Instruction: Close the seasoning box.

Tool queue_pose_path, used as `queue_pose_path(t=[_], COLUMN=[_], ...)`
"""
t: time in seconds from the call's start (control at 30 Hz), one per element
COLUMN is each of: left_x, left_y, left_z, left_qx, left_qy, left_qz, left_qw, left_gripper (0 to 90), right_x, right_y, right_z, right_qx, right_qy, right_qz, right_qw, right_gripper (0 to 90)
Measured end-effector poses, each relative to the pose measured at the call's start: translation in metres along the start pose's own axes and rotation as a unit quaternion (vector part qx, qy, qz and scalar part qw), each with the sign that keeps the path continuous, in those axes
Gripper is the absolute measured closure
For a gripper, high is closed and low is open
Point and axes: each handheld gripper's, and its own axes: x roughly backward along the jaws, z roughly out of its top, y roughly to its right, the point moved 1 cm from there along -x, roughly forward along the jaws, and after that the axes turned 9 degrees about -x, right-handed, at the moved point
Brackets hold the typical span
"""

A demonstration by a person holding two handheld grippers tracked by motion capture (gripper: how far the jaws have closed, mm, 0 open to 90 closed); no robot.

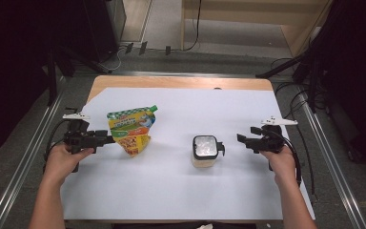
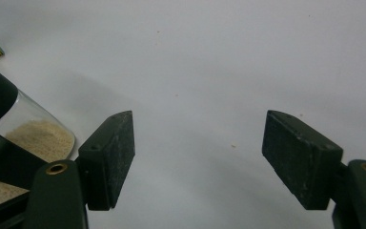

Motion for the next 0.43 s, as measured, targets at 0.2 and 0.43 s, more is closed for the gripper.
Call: queue_pose_path(t=[0.2, 0.43], left_x=[-0.0018, -0.004], left_y=[-0.0006, -0.0007], left_z=[-0.0001, 0.0001], left_qx=[0.002, 0.01], left_qy=[-0.004, -0.009], left_qz=[-0.001, -0.003], left_qw=[1.0, 0.9999], left_gripper=[40.8, 40.3], right_x=[-0.0033, -0.0075], right_y=[-0.0011, -0.002], right_z=[-0.0023, -0.0053], right_qx=[0.0, 0.002], right_qy=[-0.013, -0.026], right_qz=[0.01, 0.011], right_qw=[0.9999, 0.9996], right_gripper=[22.0, 22.2])
